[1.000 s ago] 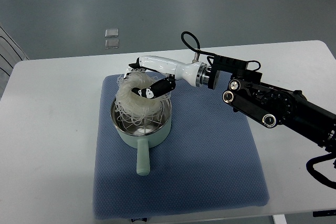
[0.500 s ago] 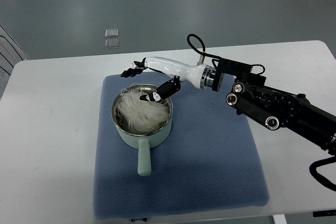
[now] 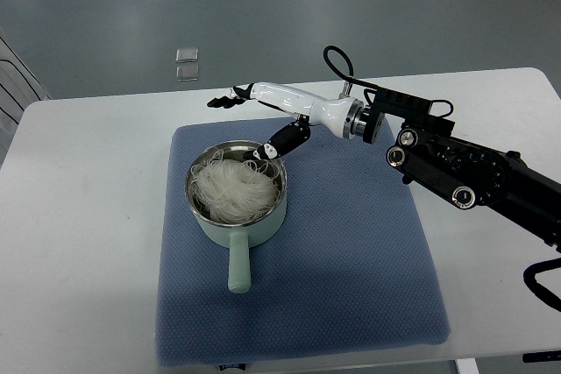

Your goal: Put vermicelli into pot with right hand

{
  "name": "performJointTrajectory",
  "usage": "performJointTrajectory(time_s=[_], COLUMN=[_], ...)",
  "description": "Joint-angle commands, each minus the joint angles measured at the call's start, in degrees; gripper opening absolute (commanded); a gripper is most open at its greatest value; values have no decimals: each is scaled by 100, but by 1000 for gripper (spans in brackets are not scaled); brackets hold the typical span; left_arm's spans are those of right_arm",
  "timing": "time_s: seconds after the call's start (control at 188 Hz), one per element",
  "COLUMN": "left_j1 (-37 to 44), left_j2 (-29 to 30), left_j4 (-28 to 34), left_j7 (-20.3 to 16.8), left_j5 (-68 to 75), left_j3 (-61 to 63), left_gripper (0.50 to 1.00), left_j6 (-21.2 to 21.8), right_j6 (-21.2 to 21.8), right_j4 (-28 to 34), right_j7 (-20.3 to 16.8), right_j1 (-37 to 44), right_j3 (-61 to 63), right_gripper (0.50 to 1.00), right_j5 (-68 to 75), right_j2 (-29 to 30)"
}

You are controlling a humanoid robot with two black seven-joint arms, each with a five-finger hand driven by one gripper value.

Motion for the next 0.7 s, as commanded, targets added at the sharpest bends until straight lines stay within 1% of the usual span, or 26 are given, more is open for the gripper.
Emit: performJointTrajectory(time_s=[0.0,0.122,0.229,0.293,0.383,0.426,0.511,0.697], left_j1=[0,0,0,0,0,0,0,0], left_j2=[0,0,0,0,0,0,0,0], left_j4=[0,0,0,0,0,0,0,0], left_j7=[0,0,0,0,0,0,0,0], left_j5=[0,0,0,0,0,0,0,0], left_j3=[7,7,7,7,-1,-10,-10,-10], left_gripper=[1000,1000,1000,1000,1000,1000,1000,1000], left_j6=[0,0,0,0,0,0,0,0], right_j6=[4,12,-23,-137,-462,-541,-585,-717], right_j4=[-6,-111,-367,-604,-999,-1122,-1289,-1421], right_j7=[4,-22,-49,-49,-49,-49,-49,-66], right_j1=[-9,-45,-106,-176,-203,-247,-308,-493], right_j3=[257,723,951,1013,1004,1004,1013,1004], right_gripper=[864,889,891,891,891,893,895,895], right_j5=[379,1231,2032,2507,3174,3481,4070,5073], right_j2=[-64,-91,-108,-100,-73,-64,-73,-100])
